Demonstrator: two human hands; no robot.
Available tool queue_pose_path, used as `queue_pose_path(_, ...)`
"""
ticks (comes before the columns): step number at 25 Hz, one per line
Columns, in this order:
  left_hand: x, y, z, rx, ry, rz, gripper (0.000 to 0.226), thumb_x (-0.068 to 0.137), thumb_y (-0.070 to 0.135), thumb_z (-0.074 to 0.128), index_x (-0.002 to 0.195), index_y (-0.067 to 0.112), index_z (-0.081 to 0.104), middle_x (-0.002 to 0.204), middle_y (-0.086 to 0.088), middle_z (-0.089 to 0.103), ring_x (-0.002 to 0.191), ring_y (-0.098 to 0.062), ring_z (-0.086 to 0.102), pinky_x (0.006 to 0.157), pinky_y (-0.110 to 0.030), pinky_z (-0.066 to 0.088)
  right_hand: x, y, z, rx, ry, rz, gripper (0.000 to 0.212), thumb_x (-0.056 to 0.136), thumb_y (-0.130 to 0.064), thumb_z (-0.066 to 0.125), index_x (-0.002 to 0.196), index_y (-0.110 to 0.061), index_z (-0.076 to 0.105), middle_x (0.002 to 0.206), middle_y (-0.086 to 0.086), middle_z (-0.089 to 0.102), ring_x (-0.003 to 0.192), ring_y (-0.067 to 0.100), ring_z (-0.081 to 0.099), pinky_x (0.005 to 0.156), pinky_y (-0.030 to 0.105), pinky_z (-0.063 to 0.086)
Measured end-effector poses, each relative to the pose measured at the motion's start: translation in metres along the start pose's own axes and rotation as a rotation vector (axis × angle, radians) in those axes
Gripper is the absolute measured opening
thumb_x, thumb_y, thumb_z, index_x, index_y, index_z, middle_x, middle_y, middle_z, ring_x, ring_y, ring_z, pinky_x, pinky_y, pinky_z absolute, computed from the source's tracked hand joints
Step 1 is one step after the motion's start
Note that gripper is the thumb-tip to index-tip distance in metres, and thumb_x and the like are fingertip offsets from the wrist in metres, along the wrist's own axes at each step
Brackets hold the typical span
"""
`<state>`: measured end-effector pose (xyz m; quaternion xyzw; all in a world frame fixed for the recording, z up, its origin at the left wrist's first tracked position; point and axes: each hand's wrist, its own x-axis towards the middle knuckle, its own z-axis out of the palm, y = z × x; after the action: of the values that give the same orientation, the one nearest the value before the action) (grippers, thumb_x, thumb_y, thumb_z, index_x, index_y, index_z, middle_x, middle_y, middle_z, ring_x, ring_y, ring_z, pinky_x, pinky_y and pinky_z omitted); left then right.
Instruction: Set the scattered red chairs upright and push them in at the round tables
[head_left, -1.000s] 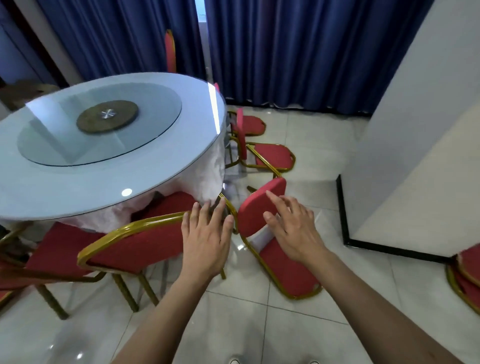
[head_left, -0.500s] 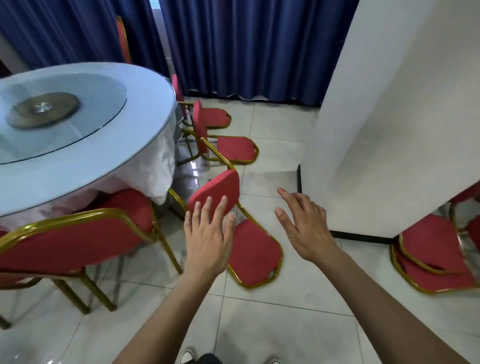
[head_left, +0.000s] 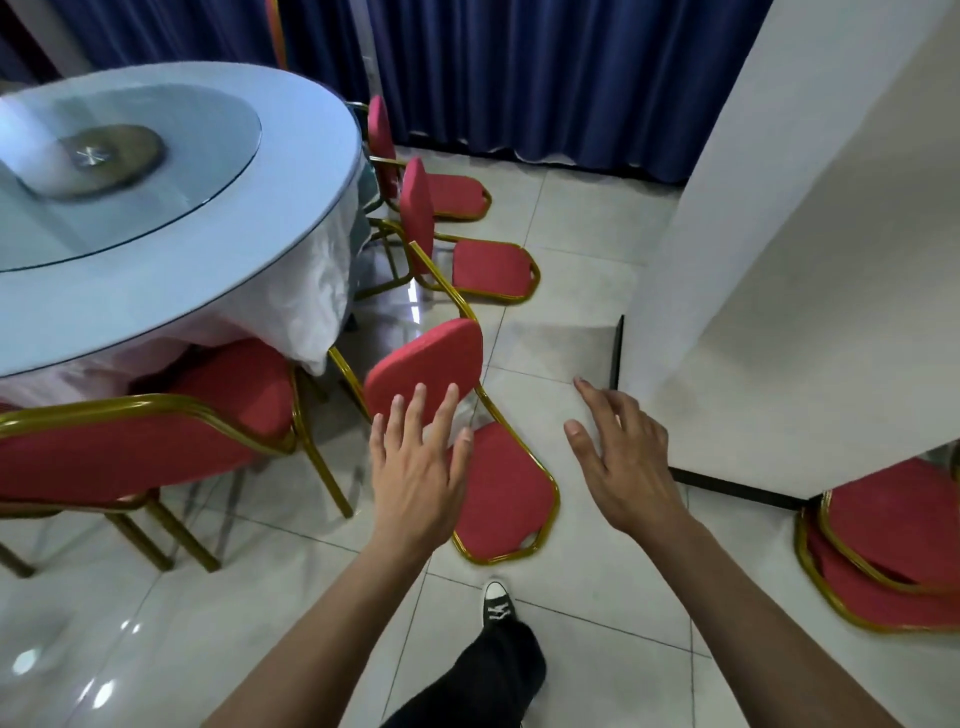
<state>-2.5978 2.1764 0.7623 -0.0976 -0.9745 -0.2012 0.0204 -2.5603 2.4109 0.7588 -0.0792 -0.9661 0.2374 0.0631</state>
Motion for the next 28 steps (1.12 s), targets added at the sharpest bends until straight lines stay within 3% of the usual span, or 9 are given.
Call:
queue_pose_path(6,0.06,0.012,0.04,-0.005,-0.022,-0.074,0.076,0.093,0.067,-0.014,0.159,0.04,0.01,0.168,-0.003,0.014,0.156,-0.025,0.003,0.125,-0.047,0.002,0.073,0.033,0.007,-0.02,-0.041,-0.043,0.063,0.1,-0.063,0.017,0.157,-0.038,0.028,0.145,0.003,0.042,0.134,0.023,0.043,0.114,0.045,0.027)
queue_pose_path(14,0.114,0.011,0.08,0.013,-0.064,-0.198,0.071,0.096,0.064,-0.011,0.16,0.038,0.009,0.168,-0.006,0.012,0.155,-0.027,0.004,0.125,-0.048,0.002,0.155,0.071,0.043,-0.008,-0.15,-0.103,0.062,0.101,-0.061,0.02,0.157,-0.037,0.03,0.143,0.004,0.045,0.131,0.023,0.046,0.114,0.047,0.029)
queue_pose_path(21,0.1,0.026,0.154,0.061,-0.098,-0.34,0.059,0.104,0.053,0.007,0.16,0.037,0.008,0.167,-0.007,0.018,0.154,-0.028,0.012,0.124,-0.05,0.011,0.183,0.134,0.083,0.009,-0.264,-0.187,0.059,0.103,-0.06,0.021,0.156,-0.036,0.03,0.139,0.006,0.049,0.122,0.023,0.051,0.107,0.052,0.038)
queue_pose_path(28,0.075,0.069,0.261,0.036,-0.042,-0.571,0.058,0.104,0.051,0.008,0.16,0.036,0.009,0.168,-0.006,0.015,0.155,-0.025,0.01,0.125,-0.047,0.008,0.211,0.233,0.14,0.036,-0.324,-0.309,0.06,0.104,-0.058,0.023,0.156,-0.029,0.033,0.137,0.01,0.05,0.122,0.028,0.051,0.102,0.056,0.042)
